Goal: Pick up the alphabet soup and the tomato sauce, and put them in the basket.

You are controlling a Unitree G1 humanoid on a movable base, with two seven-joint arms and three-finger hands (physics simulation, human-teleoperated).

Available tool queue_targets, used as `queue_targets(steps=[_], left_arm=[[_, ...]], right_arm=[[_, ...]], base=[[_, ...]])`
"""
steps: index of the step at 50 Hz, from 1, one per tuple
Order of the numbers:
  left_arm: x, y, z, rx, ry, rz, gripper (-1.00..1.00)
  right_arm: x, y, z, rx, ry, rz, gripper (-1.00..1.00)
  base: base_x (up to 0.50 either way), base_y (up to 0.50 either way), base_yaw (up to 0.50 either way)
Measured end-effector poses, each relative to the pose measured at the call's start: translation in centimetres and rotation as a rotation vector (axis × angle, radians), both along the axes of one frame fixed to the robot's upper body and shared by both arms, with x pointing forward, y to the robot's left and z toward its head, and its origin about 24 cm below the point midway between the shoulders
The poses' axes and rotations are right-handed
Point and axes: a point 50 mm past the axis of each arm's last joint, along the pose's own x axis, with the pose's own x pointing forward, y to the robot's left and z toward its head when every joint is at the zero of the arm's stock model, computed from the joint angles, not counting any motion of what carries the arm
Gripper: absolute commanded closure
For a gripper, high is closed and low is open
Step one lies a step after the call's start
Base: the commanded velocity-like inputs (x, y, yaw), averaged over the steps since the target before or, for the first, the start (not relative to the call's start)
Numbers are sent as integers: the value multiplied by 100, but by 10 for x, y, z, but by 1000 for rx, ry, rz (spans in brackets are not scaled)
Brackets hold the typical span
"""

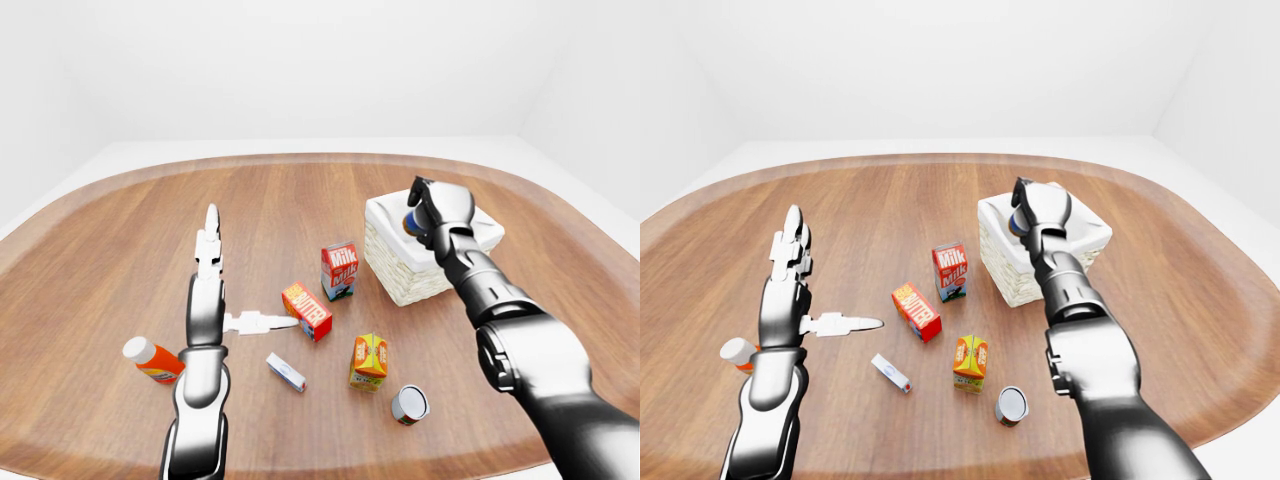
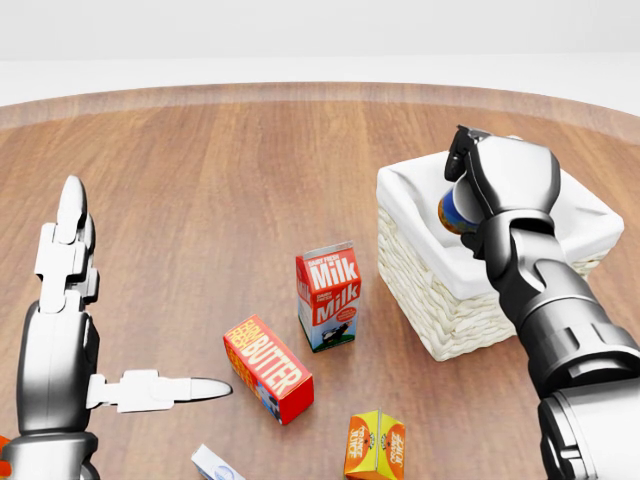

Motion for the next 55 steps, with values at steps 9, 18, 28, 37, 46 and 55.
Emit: queue_targets(steps=[9, 18, 28, 37, 46, 55], left_arm=[[1, 0, -1, -1, 3, 2, -100], [1, 0, -1, -1, 6, 3, -100], [1, 1, -2, -1, 7, 3, -100], [1, 1, -2, -1, 7, 3, -100], [1, 1, -2, -1, 7, 3, -100], [1, 1, -2, -2, 7, 3, -100]], right_arm=[[-2, -7, -4, 1, 15, -19, 100], [-3, -11, -6, 2, 21, -30, 100], [-3, -13, -5, 3, 19, -35, 100], [-4, -13, -6, 5, 21, -36, 100], [-4, -13, -6, 4, 22, -36, 85], [-4, -12, -6, 9, 22, -34, -100]], base=[[0, 0, 0], [0, 0, 0], [0, 0, 0], [0, 0, 0], [0, 0, 0], [0, 0, 0]])
